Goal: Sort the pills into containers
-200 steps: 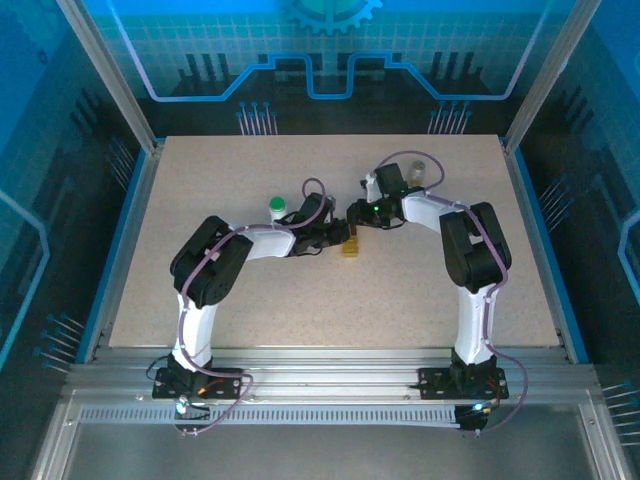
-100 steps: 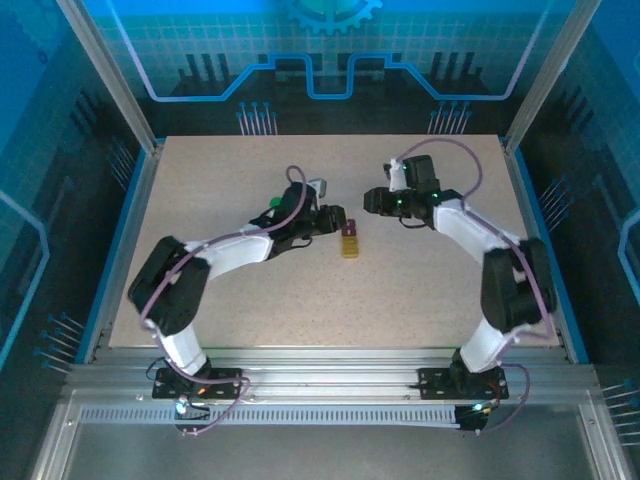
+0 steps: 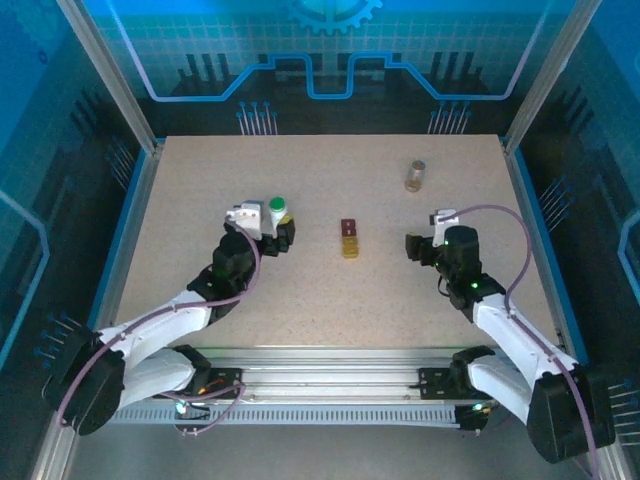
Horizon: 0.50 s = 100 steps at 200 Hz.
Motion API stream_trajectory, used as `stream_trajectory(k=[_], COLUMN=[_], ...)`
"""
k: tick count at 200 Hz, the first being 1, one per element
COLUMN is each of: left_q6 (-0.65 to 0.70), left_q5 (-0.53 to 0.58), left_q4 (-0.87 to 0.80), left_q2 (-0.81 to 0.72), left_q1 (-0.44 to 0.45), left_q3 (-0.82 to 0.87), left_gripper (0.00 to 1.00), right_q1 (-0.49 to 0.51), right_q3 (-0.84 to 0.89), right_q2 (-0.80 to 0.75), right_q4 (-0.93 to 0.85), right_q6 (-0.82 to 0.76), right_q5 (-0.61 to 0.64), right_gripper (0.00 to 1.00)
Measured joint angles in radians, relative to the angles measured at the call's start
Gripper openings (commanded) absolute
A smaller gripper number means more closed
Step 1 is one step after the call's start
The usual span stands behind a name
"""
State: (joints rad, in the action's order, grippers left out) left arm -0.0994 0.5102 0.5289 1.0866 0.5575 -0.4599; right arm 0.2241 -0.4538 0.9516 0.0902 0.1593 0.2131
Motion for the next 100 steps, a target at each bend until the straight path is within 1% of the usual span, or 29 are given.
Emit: stream_trajectory(k=[21, 47, 84, 100], left_q6=[0.03, 0.021, -0.017, -0.064], left_q5=[0.102, 0.164, 0.174, 0.139], left_q4=[0.047, 0.063, 0.014, -0.058], left_q2=[-0.028, -0.066, -0.122, -0.127], left_q1=[-0.02, -0.061, -0.082, -0.116], left_q3=[0.06, 0.093, 0.099, 0.076], left_gripper=[0.99, 0.99, 0.99, 0.99], right_q1=[-0.008, -0.009, -0.009, -0.001], right_q3=[0.01, 0.015, 0.025, 0.023], right_q2=[-0.011, -0.011, 0.01, 0.042], right_q4=[0.04, 0.097, 0.129, 0.135], right_q6=[0.0, 0.002, 0.042, 0.062], right_q5=[0.014, 0.014, -0.025, -0.057], right_gripper=[0.79, 0.78, 0.76, 0.75])
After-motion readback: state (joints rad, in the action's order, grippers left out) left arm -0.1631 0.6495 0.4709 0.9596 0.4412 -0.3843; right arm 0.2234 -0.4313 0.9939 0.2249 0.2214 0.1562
